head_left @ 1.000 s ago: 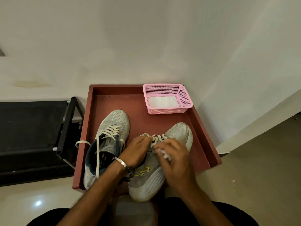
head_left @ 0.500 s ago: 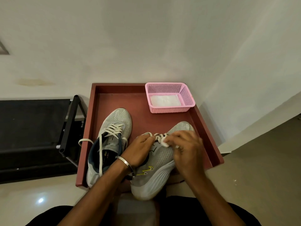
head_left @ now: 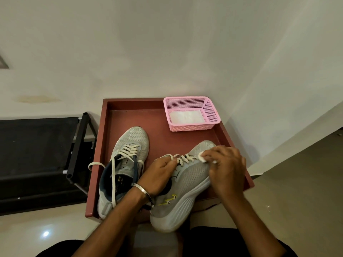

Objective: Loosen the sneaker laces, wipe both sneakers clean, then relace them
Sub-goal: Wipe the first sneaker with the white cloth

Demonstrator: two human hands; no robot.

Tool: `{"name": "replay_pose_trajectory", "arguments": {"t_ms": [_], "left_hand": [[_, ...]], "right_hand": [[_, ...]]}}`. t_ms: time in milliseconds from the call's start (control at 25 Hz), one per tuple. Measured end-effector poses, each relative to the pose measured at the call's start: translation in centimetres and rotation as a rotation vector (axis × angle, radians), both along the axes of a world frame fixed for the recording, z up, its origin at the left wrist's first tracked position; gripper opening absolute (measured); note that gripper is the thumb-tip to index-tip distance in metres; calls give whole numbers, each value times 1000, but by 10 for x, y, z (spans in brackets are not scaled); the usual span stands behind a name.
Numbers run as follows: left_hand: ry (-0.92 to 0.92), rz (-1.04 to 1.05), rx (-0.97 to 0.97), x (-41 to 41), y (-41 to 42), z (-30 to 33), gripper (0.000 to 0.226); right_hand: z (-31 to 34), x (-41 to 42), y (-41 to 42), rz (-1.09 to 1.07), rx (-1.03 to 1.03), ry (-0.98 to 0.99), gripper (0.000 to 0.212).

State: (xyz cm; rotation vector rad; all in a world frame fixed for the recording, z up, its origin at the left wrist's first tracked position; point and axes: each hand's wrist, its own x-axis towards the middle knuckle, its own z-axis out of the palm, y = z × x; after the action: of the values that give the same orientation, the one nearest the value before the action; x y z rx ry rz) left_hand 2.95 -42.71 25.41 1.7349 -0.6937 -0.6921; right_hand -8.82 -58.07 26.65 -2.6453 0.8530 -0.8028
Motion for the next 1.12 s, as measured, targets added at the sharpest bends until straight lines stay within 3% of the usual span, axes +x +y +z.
{"name": "replay_pose_trajectory", "arguments": {"t_ms": [160,320,440,520,640,800,1000,1120], "left_hand": [[11,-25,19,-3,-5,0,43],[149,-56,-20,3,-3,-7,35],[182,-96,-38,7,2,-7,61],[175,-122,-35,5,3,-1,56],[178,-153,-53,3,2,1,51],[174,-137,-40,6,4,-1,60],[201,-168,-56,6,2,-1,57],[213,-128,-73,7,3,-6,57]], "right_hand": [[-3,-3,-13,-76,193,-36,15],[-7,-11,31,203,354,-66,14],[-7,-12,34,340,258,-59,14],[-9,-2,5,176,191,-53,14],[-5,2,-18,-2,267,-72,12],[-8,-18,21,245,244,12,19],[-4,5,-14,-6,296,-112,12],[-9,-12,28,212,286,-29,14]]}}
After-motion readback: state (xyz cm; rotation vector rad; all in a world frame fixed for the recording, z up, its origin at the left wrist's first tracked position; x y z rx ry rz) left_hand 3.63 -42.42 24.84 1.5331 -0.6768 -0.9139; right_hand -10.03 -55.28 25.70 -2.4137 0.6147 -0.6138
